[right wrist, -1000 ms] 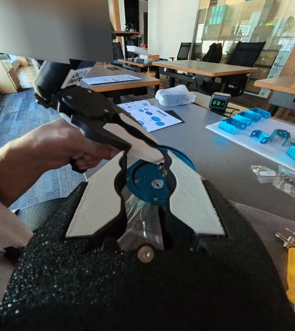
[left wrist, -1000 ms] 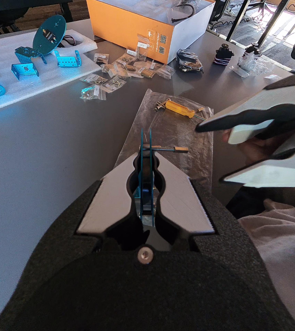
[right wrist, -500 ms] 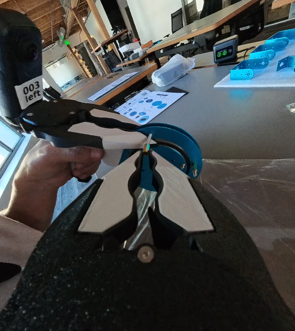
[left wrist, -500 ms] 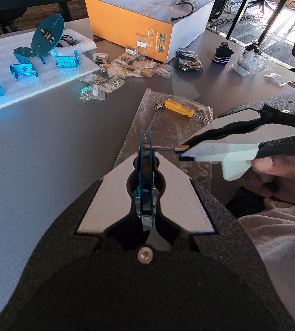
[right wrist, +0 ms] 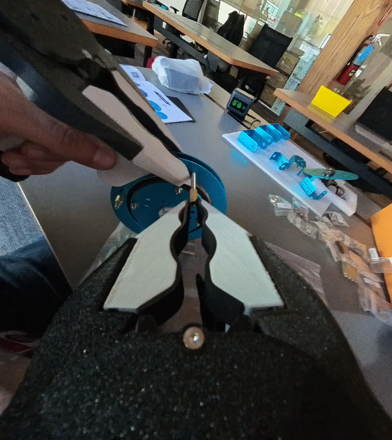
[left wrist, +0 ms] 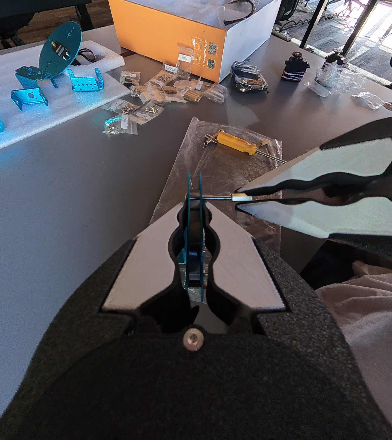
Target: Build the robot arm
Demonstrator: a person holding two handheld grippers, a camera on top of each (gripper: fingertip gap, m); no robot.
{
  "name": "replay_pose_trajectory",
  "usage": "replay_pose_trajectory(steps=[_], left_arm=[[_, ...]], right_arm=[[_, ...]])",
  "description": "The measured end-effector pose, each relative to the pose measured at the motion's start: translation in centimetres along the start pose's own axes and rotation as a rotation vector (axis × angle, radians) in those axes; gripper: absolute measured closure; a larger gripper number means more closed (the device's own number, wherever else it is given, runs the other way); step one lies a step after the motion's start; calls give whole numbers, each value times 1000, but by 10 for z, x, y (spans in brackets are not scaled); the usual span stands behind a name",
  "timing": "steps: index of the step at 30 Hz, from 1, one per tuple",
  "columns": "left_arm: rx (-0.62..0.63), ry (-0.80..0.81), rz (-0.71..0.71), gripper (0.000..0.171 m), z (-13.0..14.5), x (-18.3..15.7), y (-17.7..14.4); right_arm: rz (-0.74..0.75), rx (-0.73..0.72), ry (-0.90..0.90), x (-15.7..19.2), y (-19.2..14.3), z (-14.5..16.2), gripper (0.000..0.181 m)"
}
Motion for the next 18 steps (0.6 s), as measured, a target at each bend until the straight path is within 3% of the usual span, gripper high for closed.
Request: replay_pose_trajectory(steps=[9, 14, 16, 18], left_arm=[[-8, -9, 3, 162, 1, 1, -1], [-3, 2, 1, 162, 1, -1, 0], [-5, -4, 2, 162, 1, -2, 0], [3, 1, -2, 162, 0, -2, 1]], right_arm=[[-14, -21, -30, 0, -4, -5, 169], [-80, 7, 99, -4, 0, -6, 176], [-49, 5, -11, -3, 0, -7, 176], [42, -17, -257, 3, -3, -8, 176]])
Point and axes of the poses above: each gripper's, where its closed fingertips meet, y out along the fingers, z out of its underside, x = y × z across the jaws, the point moved 7 cm from there along -y, back along the fingers, and after that the axes turned 14 degrees about z, right-handed, at the moved point
